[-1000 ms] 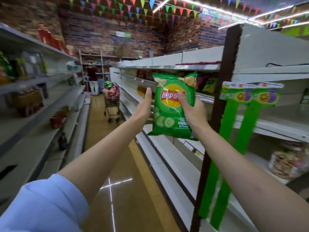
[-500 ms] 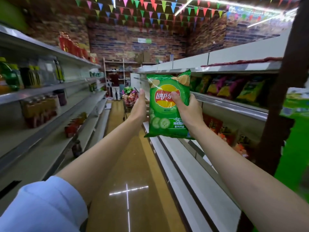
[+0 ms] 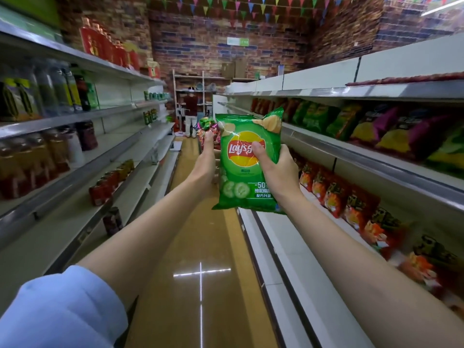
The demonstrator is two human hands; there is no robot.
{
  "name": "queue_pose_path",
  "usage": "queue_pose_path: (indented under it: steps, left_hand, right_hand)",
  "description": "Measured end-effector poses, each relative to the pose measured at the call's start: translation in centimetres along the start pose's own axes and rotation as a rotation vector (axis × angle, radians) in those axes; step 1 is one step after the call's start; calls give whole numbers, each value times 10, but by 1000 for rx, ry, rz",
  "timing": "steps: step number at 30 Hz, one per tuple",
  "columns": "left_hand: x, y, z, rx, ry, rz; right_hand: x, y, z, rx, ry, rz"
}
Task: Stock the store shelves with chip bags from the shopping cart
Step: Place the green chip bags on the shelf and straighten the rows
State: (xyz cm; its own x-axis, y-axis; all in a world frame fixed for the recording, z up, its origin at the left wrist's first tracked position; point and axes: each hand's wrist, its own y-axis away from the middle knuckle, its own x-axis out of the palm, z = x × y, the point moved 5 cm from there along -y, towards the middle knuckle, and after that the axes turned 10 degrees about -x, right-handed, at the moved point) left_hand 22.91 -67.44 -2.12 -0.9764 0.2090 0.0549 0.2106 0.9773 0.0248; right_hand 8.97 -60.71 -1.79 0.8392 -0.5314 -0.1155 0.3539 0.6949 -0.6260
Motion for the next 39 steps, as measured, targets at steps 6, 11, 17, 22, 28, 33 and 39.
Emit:
queue_pose_path:
  steps: [6,11,17,22,28,33,39]
  left_hand:
    - [-6,-112,4,17,109,-4]
    - [-32,-233,-30,88,82,34]
    - [-52,-362,-47,48,79,113]
    - [-55,-455,-34,47,68,69]
    - [-49,-568,-26,62,82,20]
    - [-30,-673,-41,101,81,-24]
    - [-15,-797,-67,111,152,-33]
  right_hand:
    - [45,-81,-58,-8,4,-26]
    - [110,-186,-98,-49,-42,-35]
    - [174,-282,-160,-16,-106,-33]
    - [206,-343,-223,33,-83,-32]
    - [241,-427,-296,35,-126,-17]
    - [260,-507,-361,12,-147,-2]
    - [282,-630,-419,-6,-185,21]
